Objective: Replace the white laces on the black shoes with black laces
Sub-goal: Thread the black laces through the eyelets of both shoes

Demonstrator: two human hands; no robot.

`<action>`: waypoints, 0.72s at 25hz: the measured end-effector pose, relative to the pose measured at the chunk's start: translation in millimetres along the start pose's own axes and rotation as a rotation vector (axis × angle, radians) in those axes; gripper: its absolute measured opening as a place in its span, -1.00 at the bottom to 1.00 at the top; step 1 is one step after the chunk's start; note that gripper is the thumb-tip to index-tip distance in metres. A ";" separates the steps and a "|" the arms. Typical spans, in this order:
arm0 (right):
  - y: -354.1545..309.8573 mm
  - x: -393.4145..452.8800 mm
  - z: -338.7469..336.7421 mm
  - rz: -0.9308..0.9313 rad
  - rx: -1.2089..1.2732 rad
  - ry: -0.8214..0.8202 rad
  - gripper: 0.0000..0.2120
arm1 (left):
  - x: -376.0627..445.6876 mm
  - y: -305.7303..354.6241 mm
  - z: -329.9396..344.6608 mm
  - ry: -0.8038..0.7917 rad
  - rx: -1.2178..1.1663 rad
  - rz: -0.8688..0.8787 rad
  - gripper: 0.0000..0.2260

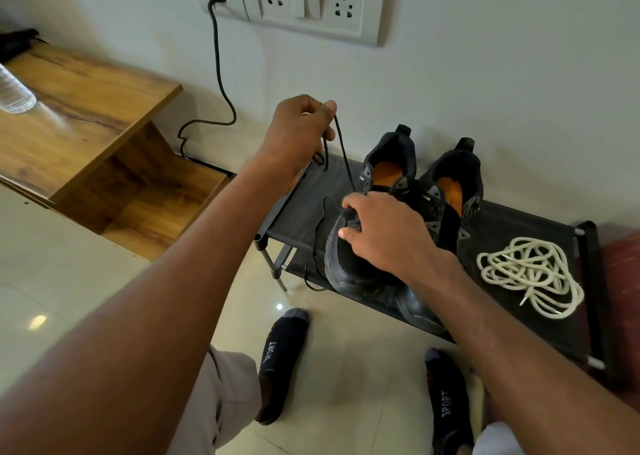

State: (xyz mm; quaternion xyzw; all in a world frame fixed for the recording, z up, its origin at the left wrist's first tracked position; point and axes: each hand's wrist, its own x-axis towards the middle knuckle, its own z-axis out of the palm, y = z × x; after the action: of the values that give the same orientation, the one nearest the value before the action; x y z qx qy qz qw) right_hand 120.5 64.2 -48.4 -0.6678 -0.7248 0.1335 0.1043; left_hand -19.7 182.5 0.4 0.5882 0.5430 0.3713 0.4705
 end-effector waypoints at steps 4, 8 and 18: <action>-2.8 4.5 -3.8 0.030 0.000 0.006 -0.62 | 0.6 -9.3 -3.6 -0.037 0.330 -0.029 -0.73; 0.9 0.8 -9.4 0.106 0.025 0.055 -0.57 | -2.3 -19.5 -2.2 -0.228 0.639 -0.101 -0.72; 33.3 -24.4 -74.4 0.293 1.566 -0.022 -0.91 | -19.4 1.8 13.2 -0.198 0.598 0.034 -0.76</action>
State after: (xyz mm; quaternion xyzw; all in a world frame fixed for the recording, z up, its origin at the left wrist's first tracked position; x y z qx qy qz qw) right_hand 178.4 46.3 11.4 -0.4874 -0.3262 0.6231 0.5175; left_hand -9.3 161.3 -0.1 0.7426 0.5699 0.1440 0.3209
